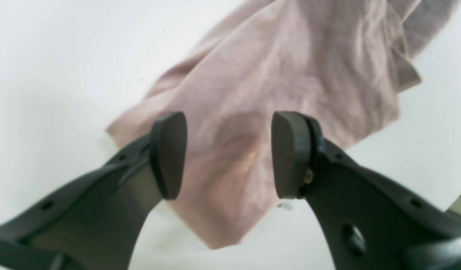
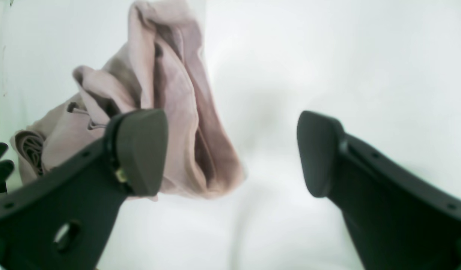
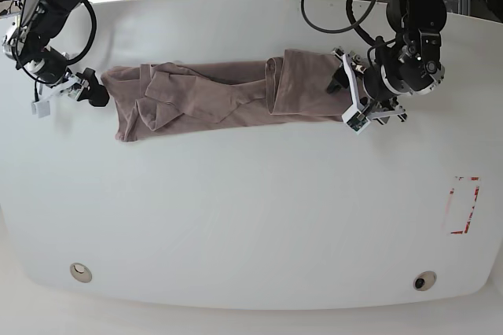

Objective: Fold the T-shirt properly
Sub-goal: 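Move the right gripper to the strip's end and grasp it, then fold the strip end with the right gripper over toward the left gripper, then regrasp the folded bundle with both grippers and fold it over again, then grasp the folded shirt with the left gripper and drag it to the table edge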

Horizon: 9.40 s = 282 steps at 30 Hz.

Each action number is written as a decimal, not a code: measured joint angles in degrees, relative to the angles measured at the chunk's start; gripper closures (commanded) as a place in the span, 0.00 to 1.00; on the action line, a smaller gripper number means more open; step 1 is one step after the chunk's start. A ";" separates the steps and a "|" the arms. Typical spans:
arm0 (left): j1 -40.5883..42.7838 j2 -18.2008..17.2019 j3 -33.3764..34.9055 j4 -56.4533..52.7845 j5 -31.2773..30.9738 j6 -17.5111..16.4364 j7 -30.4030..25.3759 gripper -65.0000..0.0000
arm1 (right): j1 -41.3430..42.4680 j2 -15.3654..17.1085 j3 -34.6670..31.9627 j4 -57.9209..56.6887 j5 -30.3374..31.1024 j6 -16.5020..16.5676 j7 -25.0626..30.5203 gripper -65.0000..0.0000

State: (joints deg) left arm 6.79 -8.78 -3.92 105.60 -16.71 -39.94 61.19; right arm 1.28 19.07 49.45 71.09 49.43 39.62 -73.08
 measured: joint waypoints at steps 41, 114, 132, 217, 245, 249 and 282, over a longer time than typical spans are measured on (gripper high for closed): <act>0.15 -1.07 -8.15 -8.00 -1.81 -0.02 -0.20 0.73 | 0.15 -9.16 -13.14 2.03 -0.07 0.42 5.49 1.00; -0.87 11.96 -4.92 -13.73 -4.48 -0.02 0.31 0.79 | -8.85 -25.16 -48.09 34.10 -3.17 -5.77 8.52 0.42; -0.11 10.03 -7.82 1.62 -3.13 -0.02 2.64 0.45 | -9.29 -19.02 -48.28 34.10 -3.17 -5.77 10.54 0.33; -18.25 -3.85 17.79 -6.73 14.25 -0.13 -4.22 0.61 | -15.56 -8.02 -49.44 26.53 -25.20 -8.59 32.46 0.80; 2.73 1.18 11.17 1.14 15.34 -0.20 -5.81 0.61 | -2.75 -7.45 -55.47 17.57 -25.59 -10.05 35.50 0.80; 1.11 -0.74 5.68 1.11 15.23 -0.22 -5.27 0.61 | -5.64 -7.65 -58.36 16.09 -25.24 -9.79 38.38 0.80; -0.46 10.84 -2.19 4.33 15.28 21.03 -6.99 0.44 | -9.27 -12.04 -65.37 28.22 -33.59 -16.11 33.42 0.80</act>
State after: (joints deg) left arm 6.33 2.07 -6.11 109.93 -1.43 -18.92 54.19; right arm -7.99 7.03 -15.92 99.31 15.84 23.51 -39.66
